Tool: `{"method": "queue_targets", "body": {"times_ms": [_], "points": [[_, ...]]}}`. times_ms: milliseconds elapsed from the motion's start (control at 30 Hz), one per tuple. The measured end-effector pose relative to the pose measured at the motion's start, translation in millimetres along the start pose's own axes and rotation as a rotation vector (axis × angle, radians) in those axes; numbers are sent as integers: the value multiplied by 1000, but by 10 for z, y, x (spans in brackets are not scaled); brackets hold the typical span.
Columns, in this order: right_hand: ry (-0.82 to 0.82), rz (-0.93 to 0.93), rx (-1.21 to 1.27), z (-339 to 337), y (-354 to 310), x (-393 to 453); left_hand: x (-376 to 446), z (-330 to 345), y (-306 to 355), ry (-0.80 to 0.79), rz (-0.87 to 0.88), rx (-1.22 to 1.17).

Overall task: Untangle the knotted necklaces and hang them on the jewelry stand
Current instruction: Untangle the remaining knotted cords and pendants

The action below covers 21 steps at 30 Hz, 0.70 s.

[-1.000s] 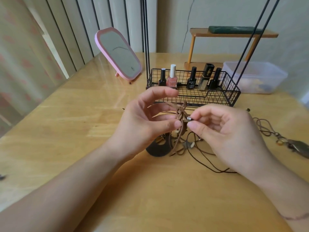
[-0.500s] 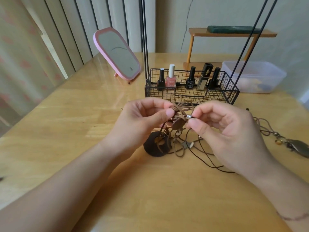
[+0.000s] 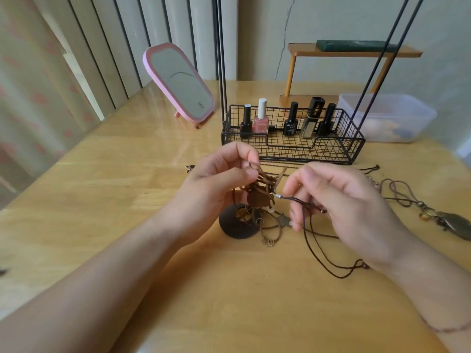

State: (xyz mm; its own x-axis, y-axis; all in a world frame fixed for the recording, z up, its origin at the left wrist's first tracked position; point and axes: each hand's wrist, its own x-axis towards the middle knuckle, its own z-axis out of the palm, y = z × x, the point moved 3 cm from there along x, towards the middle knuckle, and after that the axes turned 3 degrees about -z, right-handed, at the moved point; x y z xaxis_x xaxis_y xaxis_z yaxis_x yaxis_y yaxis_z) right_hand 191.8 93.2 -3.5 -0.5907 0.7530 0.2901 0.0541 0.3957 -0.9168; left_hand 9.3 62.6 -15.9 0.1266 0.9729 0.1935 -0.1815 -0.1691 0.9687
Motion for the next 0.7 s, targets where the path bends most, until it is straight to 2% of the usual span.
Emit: {"method": "queue_targets", "body": {"times_ms": [167,233,400,600,700], "points": [[226,-133,-391,-63,3,-38,-12,23,21,-38,101,184],[293,-199,-458,-85,-28,-44,-19,43,29,-52,113,238],[182,-304,-405,19,-49,-39,-18,78,21,-68,125,277],[170,-227,-484,19,-17,-56,-9,63,0,-48,128,263],[145,-245,-509,12,-34,-57,-6,65,-5,-36,113,212]]}}
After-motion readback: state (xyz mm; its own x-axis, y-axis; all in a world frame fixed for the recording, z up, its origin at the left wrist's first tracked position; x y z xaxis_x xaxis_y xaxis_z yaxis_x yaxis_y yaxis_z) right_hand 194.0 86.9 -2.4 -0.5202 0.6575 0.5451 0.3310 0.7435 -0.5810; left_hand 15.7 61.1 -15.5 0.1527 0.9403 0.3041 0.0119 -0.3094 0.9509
